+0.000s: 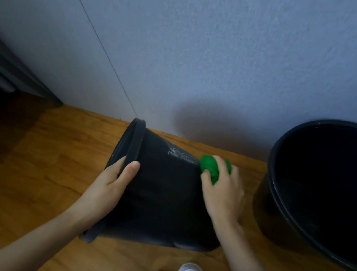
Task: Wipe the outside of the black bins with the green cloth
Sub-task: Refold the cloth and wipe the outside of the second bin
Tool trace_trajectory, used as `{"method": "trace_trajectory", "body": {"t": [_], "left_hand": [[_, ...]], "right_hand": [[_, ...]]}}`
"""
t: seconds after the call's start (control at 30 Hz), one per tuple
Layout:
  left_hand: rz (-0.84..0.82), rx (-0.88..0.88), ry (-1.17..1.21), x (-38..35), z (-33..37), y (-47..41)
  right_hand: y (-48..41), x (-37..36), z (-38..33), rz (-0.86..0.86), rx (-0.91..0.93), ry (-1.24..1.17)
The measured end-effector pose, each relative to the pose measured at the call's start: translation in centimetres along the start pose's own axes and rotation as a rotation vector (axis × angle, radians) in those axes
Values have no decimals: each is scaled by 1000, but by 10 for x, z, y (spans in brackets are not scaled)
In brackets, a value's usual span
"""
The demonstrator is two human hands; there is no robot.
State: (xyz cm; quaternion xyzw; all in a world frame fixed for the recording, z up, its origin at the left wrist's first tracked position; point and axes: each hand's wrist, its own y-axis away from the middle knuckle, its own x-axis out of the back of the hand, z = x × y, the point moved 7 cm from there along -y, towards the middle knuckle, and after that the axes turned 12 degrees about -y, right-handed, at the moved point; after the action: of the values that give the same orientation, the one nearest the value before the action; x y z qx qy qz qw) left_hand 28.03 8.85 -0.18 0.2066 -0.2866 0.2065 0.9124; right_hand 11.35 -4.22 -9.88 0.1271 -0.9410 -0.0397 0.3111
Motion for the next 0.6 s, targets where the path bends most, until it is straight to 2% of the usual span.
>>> {"method": "trace_trajectory", "body": {"t": [0.17,0.27,0.37,0.53,0.6], "left_hand": [[8,-12,-9,0,4,-1],[14,-6,-11,0,5,-2],[15,34,13,3,0,-1],[3,16,16,3,-3,5],[-18,-17,11,-1,1,6]], "right_hand": [[38,-17,-102,-21,310,-125],[33,-26,-122,-75,366,-145],[5,-33,-104,-126,281,-127],[-41,-16,9,-116,-108,32],[-42,-6,41,-103,-207,30]]}}
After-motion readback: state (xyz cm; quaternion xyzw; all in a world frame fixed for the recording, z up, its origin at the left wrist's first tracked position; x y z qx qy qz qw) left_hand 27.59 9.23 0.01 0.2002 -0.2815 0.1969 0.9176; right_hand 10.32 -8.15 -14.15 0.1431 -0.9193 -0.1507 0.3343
